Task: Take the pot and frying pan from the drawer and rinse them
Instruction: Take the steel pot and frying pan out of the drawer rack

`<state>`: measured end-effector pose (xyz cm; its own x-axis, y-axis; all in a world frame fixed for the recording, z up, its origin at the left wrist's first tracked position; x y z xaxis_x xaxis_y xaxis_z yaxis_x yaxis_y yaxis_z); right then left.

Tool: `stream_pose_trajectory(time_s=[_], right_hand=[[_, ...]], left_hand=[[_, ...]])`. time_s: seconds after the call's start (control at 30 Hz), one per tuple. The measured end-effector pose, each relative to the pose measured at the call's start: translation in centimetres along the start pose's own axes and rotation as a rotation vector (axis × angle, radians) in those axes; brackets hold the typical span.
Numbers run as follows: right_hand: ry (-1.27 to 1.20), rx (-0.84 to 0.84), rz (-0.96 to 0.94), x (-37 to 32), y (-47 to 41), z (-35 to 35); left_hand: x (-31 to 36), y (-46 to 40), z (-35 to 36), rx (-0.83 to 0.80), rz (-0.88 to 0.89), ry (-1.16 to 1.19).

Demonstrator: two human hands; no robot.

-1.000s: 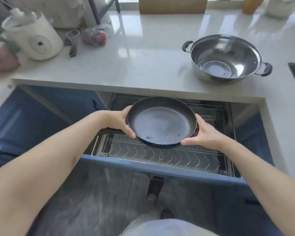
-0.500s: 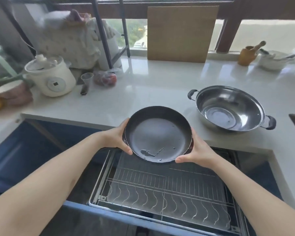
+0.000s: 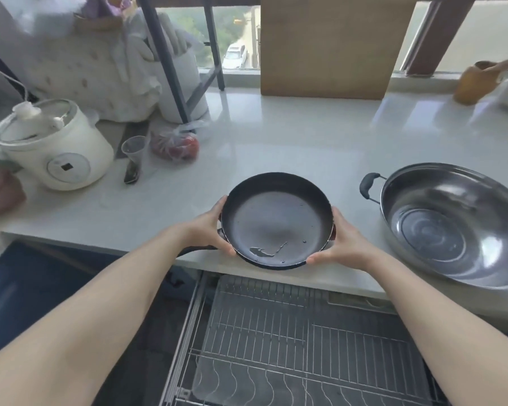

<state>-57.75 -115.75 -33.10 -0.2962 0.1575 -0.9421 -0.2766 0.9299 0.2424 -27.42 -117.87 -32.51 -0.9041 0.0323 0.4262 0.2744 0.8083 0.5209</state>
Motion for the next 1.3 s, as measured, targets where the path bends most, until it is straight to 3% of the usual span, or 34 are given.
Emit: stream_pose_trajectory(time_s=[0.53, 0.63, 0.73, 0.87, 1.0, 1.13, 1.3], right_hand=[[0.044, 0.120, 0.053, 0.5, -3.1, -1.3], [0.094, 0.170, 0.072, 0.7, -2.3, -1.1], [0.177, 0.235, 0.116, 0.8, -0.3, -1.0], [0.141, 0.271, 0.128, 1.3, 5.1, -0.7], [0.147, 0.313, 0.138, 3.1, 14.3, 0.0], [0.105, 0.394, 0.205, 6.6, 25.2, 0.7], [0.039, 0.634, 0.231, 11.7, 38.4, 2.9]], left_hand=[[-0.1, -5.4, -1.9, -0.010, 0.074, 0.133], [0.0, -4.5, -1.9, 0.063, 0.004, 0.088], [0.7, -2.5, -2.1, 0.233, -0.096, -0.156], [2.9, 2.6, -0.2, 0.452, -0.023, -0.216], [3.9, 10.1, 6.5, 0.424, 0.006, -0.139], [3.3, 18.0, 15.0, 0.349, -0.109, -0.065], [1.3, 26.9, 25.1, 0.479, -0.297, 0.033]])
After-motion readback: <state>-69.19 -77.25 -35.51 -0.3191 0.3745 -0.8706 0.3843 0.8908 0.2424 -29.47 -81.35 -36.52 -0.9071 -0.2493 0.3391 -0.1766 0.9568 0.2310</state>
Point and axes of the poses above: each hand's wrist, its own y-axis away from the middle knuckle, its own z-axis out of the palm, x = y × z, the point moved 5 cm from there along -y, towards the middle knuckle, and after that the axes turned 15 degrees about -y, right-handed, at the moved point
